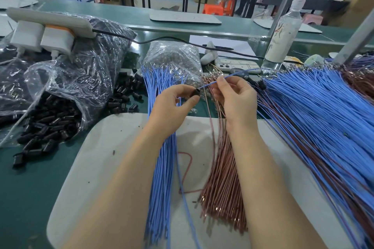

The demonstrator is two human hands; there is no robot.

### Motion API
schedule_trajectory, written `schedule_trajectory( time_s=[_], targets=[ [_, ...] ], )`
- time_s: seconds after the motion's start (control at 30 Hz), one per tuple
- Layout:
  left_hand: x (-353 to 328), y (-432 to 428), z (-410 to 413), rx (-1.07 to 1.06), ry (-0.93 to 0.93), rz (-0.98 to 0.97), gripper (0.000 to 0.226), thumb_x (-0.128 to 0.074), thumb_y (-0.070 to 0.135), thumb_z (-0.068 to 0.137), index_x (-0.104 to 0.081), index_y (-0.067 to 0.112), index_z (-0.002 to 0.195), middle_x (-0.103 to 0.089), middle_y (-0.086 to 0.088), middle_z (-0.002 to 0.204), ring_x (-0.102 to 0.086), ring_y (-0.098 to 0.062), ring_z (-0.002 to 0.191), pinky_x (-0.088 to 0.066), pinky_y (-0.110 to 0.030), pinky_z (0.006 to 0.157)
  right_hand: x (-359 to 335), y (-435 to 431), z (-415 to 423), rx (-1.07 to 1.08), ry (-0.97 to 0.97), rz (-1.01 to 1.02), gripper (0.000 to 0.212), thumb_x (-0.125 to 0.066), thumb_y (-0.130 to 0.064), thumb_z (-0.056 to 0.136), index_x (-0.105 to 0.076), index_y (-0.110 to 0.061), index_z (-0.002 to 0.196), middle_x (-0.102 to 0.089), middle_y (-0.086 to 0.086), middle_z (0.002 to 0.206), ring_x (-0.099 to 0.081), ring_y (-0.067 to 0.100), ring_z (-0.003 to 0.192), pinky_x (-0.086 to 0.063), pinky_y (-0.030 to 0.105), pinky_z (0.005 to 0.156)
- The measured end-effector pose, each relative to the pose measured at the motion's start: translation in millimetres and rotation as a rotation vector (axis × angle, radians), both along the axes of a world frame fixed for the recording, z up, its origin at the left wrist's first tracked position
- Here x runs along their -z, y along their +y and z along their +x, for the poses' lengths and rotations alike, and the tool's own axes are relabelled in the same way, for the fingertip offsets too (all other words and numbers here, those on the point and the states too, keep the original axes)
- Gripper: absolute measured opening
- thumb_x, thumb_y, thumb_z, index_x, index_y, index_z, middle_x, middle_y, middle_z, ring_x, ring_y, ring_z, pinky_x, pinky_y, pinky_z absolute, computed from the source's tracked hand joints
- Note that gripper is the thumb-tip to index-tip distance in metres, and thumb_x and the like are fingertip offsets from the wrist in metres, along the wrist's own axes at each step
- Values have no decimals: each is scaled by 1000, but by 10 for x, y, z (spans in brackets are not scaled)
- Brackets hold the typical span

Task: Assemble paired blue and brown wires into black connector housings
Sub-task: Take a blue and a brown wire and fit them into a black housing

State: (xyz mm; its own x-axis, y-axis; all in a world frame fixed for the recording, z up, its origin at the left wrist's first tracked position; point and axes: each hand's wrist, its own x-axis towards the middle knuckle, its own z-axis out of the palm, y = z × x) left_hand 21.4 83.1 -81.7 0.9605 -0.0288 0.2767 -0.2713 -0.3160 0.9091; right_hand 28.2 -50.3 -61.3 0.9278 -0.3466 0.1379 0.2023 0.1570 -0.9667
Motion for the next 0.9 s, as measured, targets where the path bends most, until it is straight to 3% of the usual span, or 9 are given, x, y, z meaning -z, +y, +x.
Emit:
schedule_trajectory(
  time_s=[0.1, 0.23, 0.37, 0.53, 0.67, 0.73, 0.83, 0.9],
  targets=[
    [26, 24, 16, -88, -46, 119, 9, -64, 20, 88, -64, 27, 94, -63, 4, 99, -56, -1, 86, -37, -3, 74, 1, 37, -6, 39, -85, -171, 19, -63, -7, 90, -60, -18, 75, -65, -1, 69, -62, 14, 68, -53, 33, 72],
    [17, 25, 16, -121, -73, 162, 10, -64, 19, 88, -65, 24, 96, -64, 3, 92, -56, -6, 85, -34, 1, 70, 24, 56, -30, 52, -121, -307, 17, -63, -12, 89, -61, -22, 76, -67, 5, 77, -65, 25, 78, -53, 49, 83],
    [5, 19, 6, -137, -109, 185, 14, -64, 17, 88, -67, 17, 102, -65, 0, 94, -56, -8, 86, -33, 1, 70, 11, 33, -26, 72, -138, -321, 15, -64, -13, 89, -62, -21, 76, -67, 3, 75, -65, 22, 76, -54, 47, 82],
    [-9, 5, -3, -123, -167, 229, 18, -64, 15, 88, -67, 14, 106, -59, 2, 94, -51, -4, 84, -32, 2, 73, 36, 71, -34, -21, -122, -382, 13, -63, -14, 89, -63, -18, 77, -69, 9, 79, -66, 29, 80, -53, 47, 82],
    [-23, -6, -27, -98, -211, 239, 20, -64, 13, 88, -69, 14, 107, -57, 4, 94, -50, 0, 83, -33, 1, 77, 37, 73, -42, -90, -49, -381, 12, -64, -13, 88, -64, -16, 77, -66, 3, 73, -60, 12, 70, -52, 36, 76],
    [-21, -17, -36, -91, -226, 252, 20, -64, 13, 88, -69, 13, 107, -57, 4, 93, -50, -2, 84, -35, 0, 77, 44, 73, -38, -117, -19, -360, 12, -65, -12, 87, -63, -16, 76, -64, 2, 72, -59, 12, 70, -52, 37, 76],
    [-24, -24, -47, -93, -222, 259, 18, -64, 14, 89, -69, 13, 106, -58, 4, 93, -52, -9, 87, -38, -7, 79, 44, 92, -47, -150, 10, -336, 13, -66, -11, 86, -63, -18, 77, -63, -1, 71, -59, 10, 69, -52, 31, 71],
    [-22, -20, -49, -90, -212, 263, 17, -63, 14, 89, -68, 12, 105, -62, 0, 94, -55, -14, 90, -42, -17, 82, 37, 95, -51, -161, 21, -190, 8, -64, -13, 89, -63, -21, 86, -63, -3, 72, -58, 8, 66, -50, 24, 64]
  ],
)
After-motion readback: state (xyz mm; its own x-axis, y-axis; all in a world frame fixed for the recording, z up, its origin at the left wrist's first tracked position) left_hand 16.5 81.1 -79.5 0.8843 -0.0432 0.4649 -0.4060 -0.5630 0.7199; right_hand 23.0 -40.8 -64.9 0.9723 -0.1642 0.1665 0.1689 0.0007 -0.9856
